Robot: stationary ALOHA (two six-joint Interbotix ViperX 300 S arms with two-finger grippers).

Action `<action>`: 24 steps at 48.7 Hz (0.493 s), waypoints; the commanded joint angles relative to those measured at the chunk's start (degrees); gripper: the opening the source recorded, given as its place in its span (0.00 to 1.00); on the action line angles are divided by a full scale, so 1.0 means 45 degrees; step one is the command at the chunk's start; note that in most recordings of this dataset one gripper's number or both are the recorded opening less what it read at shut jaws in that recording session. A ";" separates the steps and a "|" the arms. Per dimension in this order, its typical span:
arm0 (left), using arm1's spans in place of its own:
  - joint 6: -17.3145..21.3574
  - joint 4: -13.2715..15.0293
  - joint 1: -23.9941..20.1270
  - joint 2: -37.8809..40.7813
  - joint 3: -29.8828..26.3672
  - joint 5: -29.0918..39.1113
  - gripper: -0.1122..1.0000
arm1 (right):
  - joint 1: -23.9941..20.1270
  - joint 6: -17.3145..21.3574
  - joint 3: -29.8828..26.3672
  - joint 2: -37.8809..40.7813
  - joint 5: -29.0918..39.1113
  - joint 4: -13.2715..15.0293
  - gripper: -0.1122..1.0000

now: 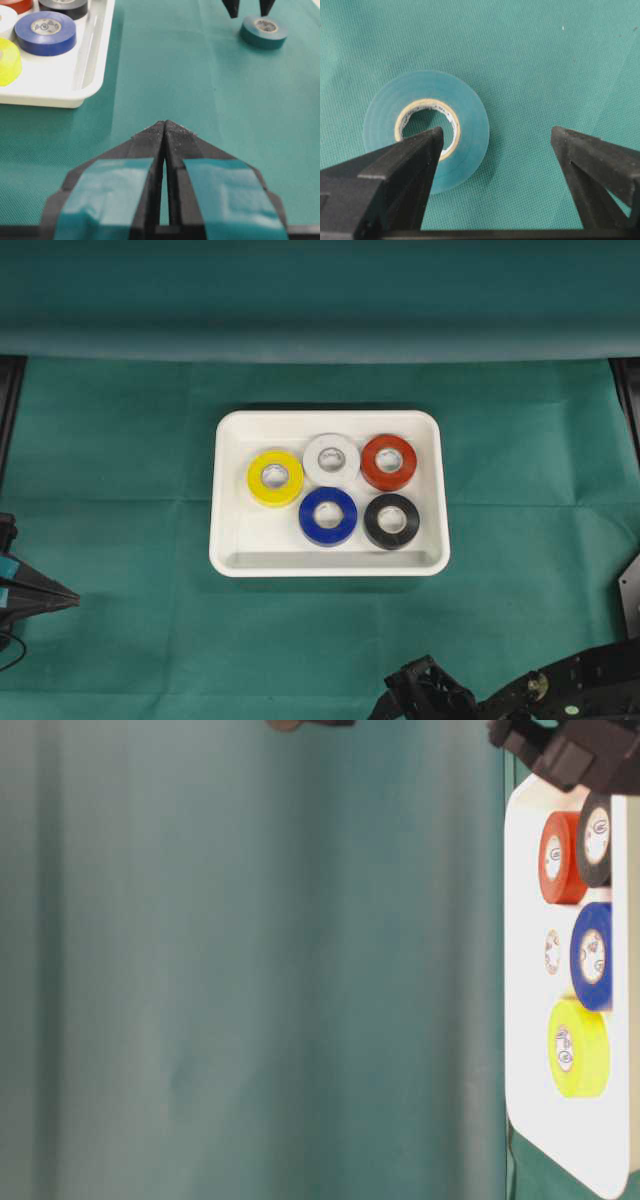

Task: Put the tape into the white case with the right arm.
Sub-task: 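Lower the right gripper onto the teal tape roll and close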

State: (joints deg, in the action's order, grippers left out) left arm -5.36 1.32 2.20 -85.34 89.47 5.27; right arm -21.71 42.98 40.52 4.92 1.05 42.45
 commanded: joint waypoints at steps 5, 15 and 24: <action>0.0000 0.0020 -0.0020 0.0234 -0.0176 -0.0117 0.10 | -0.0039 0.0020 -0.0332 0.0098 -0.0215 0.0000 0.73; 0.0000 0.0020 -0.0020 0.0234 -0.0195 -0.0117 0.10 | -0.0039 0.0020 -0.0566 0.0742 -0.0547 0.0000 0.73; 0.0000 0.0020 -0.0020 0.0234 -0.0176 -0.0117 0.10 | -0.0039 0.0039 -0.0645 0.1094 -0.0488 0.0000 0.69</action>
State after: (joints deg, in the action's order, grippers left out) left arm -5.36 1.32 2.29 -85.34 89.47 5.27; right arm -21.71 43.24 38.67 10.37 -0.97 42.36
